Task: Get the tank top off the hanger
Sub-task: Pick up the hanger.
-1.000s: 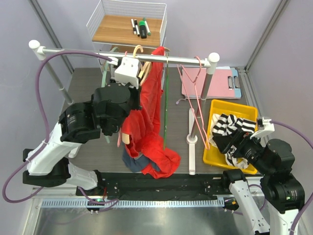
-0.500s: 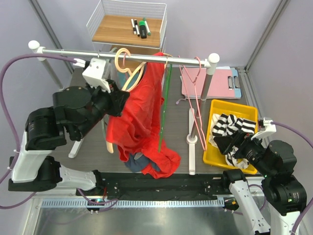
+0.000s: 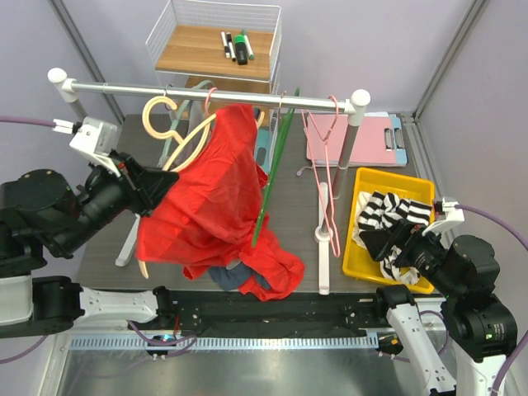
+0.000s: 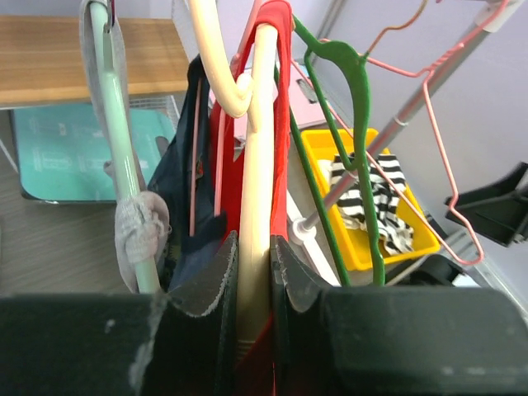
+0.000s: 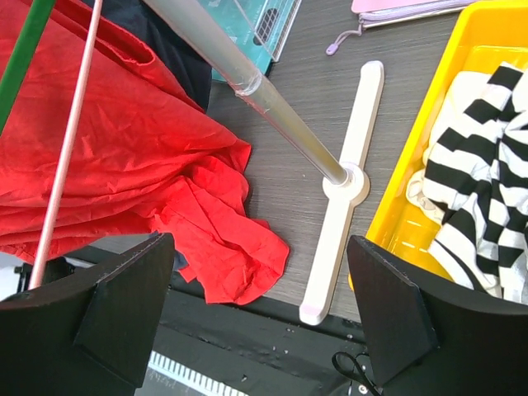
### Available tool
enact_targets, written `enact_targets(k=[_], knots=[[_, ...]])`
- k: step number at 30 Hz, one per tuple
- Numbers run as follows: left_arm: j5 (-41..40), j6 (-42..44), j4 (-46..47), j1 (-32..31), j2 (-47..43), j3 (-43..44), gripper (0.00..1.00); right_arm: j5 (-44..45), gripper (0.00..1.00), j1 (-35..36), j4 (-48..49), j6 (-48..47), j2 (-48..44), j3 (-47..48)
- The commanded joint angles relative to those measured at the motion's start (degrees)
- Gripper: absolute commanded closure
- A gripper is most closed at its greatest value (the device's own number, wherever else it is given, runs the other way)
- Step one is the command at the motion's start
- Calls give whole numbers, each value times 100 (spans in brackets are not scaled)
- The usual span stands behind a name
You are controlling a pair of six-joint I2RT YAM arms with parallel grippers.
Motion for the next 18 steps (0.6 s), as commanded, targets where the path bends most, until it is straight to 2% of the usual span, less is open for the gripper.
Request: enact_targets(k=[1,7,18], knots=[[618,-179,68,10,-320,-120,100,-320,9,-13,89,-180,164,204],[1102,-451,-248,10,-751,-323,100,-1399,9,-13,89,-443,401,415],[1374,-540,-995,10,-1480,-928,100,-2254,9,75,282,-435,498,890]])
